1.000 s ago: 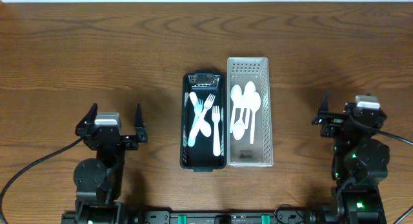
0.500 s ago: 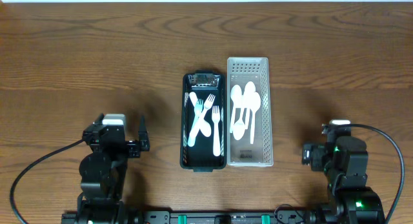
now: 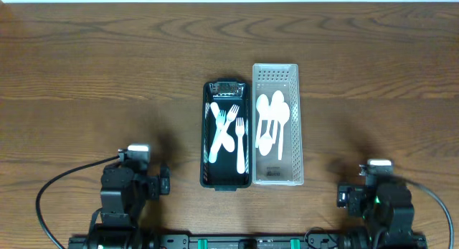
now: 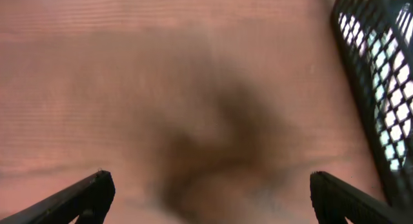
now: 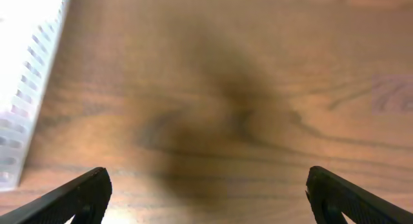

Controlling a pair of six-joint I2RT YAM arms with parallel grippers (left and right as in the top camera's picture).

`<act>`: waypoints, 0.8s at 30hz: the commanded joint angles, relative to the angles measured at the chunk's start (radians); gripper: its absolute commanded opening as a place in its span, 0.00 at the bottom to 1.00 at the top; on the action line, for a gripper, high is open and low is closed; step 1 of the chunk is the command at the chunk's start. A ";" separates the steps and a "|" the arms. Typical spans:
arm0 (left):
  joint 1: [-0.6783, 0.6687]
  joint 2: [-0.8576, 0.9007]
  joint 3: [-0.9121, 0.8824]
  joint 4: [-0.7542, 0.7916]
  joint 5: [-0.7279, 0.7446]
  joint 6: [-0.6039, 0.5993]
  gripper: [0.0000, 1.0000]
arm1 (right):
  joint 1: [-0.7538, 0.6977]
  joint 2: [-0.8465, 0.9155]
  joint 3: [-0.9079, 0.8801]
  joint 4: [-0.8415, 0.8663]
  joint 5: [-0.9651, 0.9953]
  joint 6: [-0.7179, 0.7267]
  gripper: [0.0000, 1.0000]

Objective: Pack container

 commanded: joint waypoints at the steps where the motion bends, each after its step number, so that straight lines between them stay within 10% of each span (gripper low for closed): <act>1: -0.001 -0.003 0.003 -0.051 0.003 0.014 0.98 | 0.018 -0.097 0.000 -0.001 0.006 0.013 0.99; 6: -0.001 -0.003 0.003 -0.124 0.003 0.014 0.98 | 0.038 -0.130 -0.021 0.129 -0.017 0.008 0.99; 15: -0.001 -0.003 0.003 -0.127 0.003 0.014 0.98 | 0.066 -0.129 -0.361 1.000 -0.020 -0.164 0.99; 24: -0.001 -0.003 0.003 -0.127 0.003 0.014 0.98 | 0.041 -0.130 -0.416 0.941 -0.103 -0.105 0.99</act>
